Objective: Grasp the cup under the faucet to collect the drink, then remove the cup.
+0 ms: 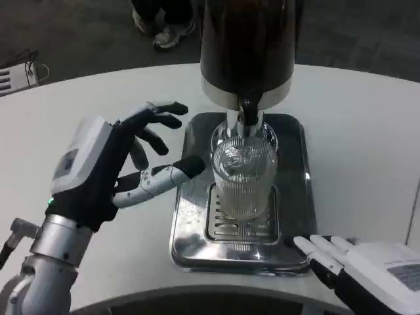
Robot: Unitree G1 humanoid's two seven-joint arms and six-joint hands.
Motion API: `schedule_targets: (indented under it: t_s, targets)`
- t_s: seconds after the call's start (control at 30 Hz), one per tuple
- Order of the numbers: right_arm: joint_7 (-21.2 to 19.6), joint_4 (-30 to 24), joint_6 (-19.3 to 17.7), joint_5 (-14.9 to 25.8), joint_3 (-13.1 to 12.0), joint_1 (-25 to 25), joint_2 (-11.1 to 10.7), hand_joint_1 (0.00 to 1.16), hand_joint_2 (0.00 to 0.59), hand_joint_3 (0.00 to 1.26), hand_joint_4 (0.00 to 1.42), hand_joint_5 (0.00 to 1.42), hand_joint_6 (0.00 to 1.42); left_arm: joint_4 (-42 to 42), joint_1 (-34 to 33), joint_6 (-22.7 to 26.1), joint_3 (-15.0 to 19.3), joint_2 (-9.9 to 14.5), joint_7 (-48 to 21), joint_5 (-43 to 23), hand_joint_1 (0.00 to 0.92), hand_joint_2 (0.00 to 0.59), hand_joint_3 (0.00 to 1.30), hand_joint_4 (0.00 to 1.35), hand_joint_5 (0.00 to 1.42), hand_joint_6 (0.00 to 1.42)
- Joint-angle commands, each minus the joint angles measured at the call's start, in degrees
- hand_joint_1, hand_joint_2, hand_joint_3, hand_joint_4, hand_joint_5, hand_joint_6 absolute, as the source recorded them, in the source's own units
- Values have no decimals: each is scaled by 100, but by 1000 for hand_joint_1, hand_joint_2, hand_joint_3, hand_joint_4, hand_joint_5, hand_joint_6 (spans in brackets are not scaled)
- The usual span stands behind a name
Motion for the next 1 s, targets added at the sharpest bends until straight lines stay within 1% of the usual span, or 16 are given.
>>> schedule_targets:
  t_s: [0.03, 0.1, 0.2, 0.33, 0.43, 0.57, 0.67, 0.8, 1.0]
  targets:
    - [-62, 91, 49, -97, 136, -69, 25, 584, 446, 24, 0, 0, 0, -528, 84, -52, 236, 70, -586, -641, 48, 52, 426, 417, 473, 577]
    - [-67, 119, 62, -122, 173, -105, 27, 584, 446, 24, 0, 0, 0, -655, 7, 1, 290, 53, -829, -899, 32, 55, 427, 404, 451, 512]
    - [-70, 149, 85, -150, 219, -147, 26, 584, 446, 24, 0, 0, 0, -757, -202, 116, 345, 10, -1241, -1351, 29, 56, 406, 387, 425, 471]
    - [-68, 163, 107, -190, 270, -175, 32, 584, 446, 24, 0, 0, 0, -667, -659, 315, 348, -79, -1829, -1943, 32, 66, 376, 359, 405, 445]
    - [-73, 168, 122, -219, 303, -181, 35, 584, 446, 24, 0, 0, 0, -564, -942, 430, 325, -174, -2092, -2173, 32, 68, 363, 348, 401, 421]
    - [-70, 156, 169, -251, 334, -174, 50, 584, 446, 24, 0, 0, 0, -399, -1257, 538, 282, -329, -2390, -2322, 24, 71, 349, 335, 401, 411]
    - [-67, 98, 207, -263, 312, -111, 52, 584, 446, 24, 0, 0, 0, -184, -1508, 610, 159, -467, -2720, -2373, 32, 74, 340, 333, 402, 403]
    - [-74, 43, 229, -268, 281, -49, 52, 584, 446, 24, 0, 0, 0, 31, -1626, 637, 64, -598, -3043, -2463, 27, 75, 340, 333, 405, 402]
    - [-71, 4, 260, -244, 244, -5, 42, 583, 447, 29, 0, 0, 0, 362, -1741, 625, 10, -824, -3285, -2480, 24, 81, 338, 333, 411, 402]
